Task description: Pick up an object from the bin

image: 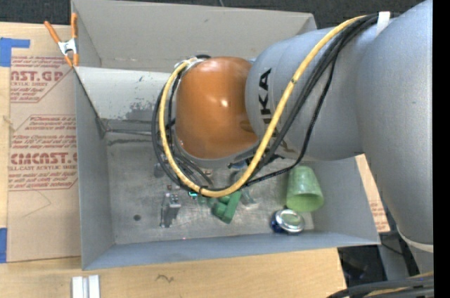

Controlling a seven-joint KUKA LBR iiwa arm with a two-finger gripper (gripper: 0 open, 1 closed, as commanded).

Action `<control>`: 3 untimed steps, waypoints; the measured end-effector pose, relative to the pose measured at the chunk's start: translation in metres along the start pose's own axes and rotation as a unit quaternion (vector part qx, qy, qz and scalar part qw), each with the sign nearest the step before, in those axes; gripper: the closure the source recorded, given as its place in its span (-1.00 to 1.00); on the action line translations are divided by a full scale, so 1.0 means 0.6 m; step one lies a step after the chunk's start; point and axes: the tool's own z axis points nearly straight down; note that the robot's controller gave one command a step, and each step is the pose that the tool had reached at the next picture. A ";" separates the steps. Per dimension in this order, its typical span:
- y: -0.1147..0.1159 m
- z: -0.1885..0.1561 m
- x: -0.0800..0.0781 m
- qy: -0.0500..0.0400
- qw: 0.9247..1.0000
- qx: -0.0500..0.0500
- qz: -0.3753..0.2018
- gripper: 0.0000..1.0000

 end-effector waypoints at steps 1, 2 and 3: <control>-0.138 0.121 -0.035 -0.001 1.000 0.002 0.014 -1.00; -0.231 0.175 -0.087 -0.005 1.000 -0.003 0.010 -1.00; -0.355 0.174 -0.030 -0.007 1.000 0.000 -0.027 -1.00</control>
Offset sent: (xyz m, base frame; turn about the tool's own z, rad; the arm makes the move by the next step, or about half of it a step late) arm 0.0216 -0.0771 -0.0675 0.0219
